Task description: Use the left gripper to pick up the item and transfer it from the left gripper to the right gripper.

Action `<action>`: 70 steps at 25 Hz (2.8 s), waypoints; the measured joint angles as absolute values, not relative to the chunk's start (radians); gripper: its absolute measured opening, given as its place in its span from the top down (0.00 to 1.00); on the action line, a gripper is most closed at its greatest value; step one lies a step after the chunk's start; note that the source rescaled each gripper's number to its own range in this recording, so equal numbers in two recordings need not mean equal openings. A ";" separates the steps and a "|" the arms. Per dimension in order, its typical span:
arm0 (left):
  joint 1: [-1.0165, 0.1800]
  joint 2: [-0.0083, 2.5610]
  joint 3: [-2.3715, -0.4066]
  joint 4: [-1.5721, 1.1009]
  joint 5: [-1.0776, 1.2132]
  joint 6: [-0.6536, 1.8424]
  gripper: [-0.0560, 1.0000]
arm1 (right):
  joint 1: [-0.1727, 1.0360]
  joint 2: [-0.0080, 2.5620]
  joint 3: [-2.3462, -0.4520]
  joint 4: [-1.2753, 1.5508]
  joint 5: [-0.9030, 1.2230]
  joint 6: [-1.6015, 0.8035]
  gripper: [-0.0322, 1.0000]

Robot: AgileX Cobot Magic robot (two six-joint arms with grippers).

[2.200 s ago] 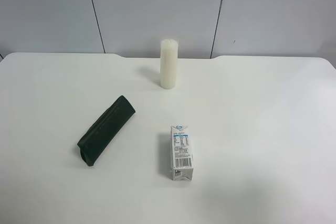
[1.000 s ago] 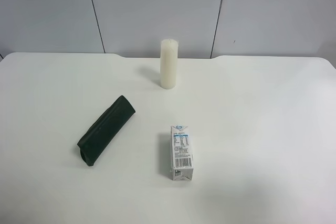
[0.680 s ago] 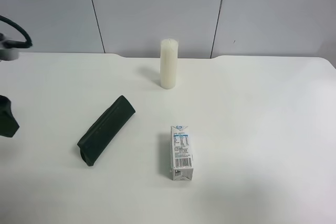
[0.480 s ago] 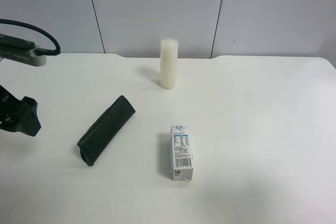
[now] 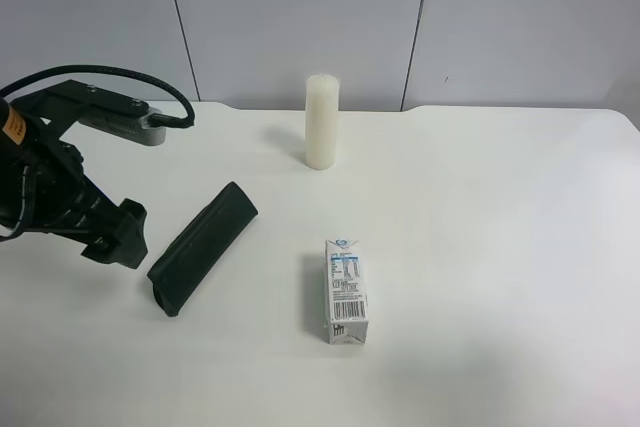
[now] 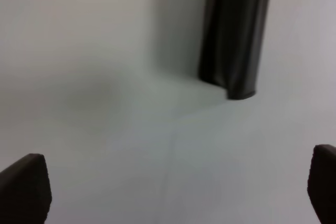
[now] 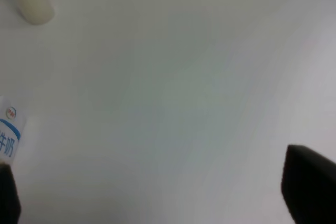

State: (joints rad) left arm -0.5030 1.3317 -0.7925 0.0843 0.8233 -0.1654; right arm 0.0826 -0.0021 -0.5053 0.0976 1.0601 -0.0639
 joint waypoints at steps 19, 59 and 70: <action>-0.566 1.564 -0.877 0.010 0.701 -0.178 0.00 | 0.083 -0.002 -0.505 0.098 1.060 -0.063 0.00; -0.566 1.818 -0.877 0.048 0.614 -0.175 0.02 | 0.083 -0.002 -0.505 0.098 1.060 -0.060 0.00; -0.566 1.818 -0.877 0.048 0.612 -0.165 0.75 | 0.083 -0.002 -0.505 0.098 1.060 -0.056 0.00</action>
State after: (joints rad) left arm -0.5661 1.8179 -0.8774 0.0479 0.6122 -0.1654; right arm 0.0826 -0.0021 -0.5053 0.0976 1.0601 -0.0564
